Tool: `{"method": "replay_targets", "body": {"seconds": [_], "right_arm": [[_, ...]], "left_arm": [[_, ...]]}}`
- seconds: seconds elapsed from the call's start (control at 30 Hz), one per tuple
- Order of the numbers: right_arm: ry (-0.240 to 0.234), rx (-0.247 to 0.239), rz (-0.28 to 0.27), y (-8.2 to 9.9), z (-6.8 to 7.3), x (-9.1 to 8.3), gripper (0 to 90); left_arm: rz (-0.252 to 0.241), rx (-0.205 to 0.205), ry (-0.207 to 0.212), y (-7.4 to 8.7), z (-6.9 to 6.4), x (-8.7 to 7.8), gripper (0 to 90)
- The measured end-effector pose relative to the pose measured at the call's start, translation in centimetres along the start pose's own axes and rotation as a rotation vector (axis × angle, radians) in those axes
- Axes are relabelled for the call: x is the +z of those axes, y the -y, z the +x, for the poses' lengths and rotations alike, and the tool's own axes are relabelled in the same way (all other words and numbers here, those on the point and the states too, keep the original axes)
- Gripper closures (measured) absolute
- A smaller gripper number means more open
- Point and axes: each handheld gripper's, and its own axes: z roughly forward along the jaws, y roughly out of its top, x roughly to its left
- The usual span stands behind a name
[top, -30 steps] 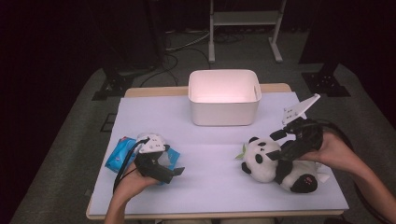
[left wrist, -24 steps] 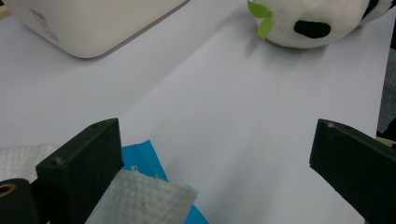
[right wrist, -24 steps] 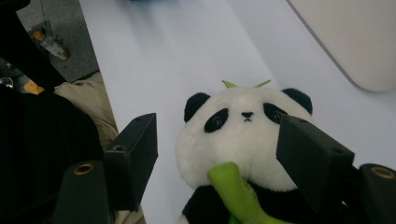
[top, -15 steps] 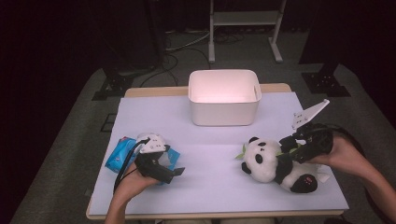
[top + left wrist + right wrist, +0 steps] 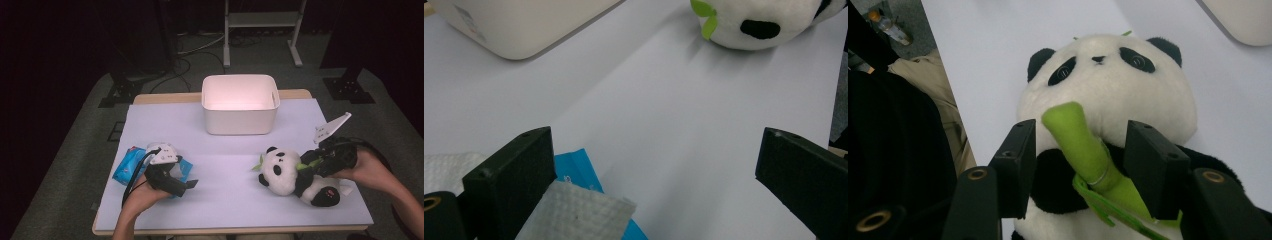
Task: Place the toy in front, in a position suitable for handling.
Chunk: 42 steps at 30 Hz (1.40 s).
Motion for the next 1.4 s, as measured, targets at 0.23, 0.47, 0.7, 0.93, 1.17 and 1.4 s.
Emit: {"method": "replay_targets", "body": {"seconds": [0.23, 0.47, 0.7, 0.93, 1.17, 1.4], "right_arm": [[-0.002, 0.002, 0.007, 0.6, -0.3, 0.2, 54.6], [-0.004, 0.007, -0.009, 1.0, -0.7, 0.4, 62.3], [0.004, 0.011, -0.006, 0.9, -0.8, 0.6, 69.0], [0.005, 0.004, -0.007, 0.9, -1.0, 0.5, 71.0], [-0.023, -0.042, -0.021, 1.1, -1.2, 0.3, 72.1], [-0.046, -0.034, -0.035, 1.2, -1.9, 0.0, 72.6]], "left_arm": [[0.005, -0.002, 0.000, 0.0, 0.0, 0.0, 2.0], [0.004, -0.005, -0.001, 0.1, 0.0, 0.0, 2.0], [0.004, -0.002, -0.004, 0.1, 0.1, -0.1, 2.0], [0.002, -0.006, -0.007, 0.2, 0.1, -0.2, 2.0], [-0.001, -0.006, -0.009, 0.2, 0.2, -0.2, 2.0], [0.000, -0.009, -0.008, 0.2, 0.2, -0.2, 2.0]]}}
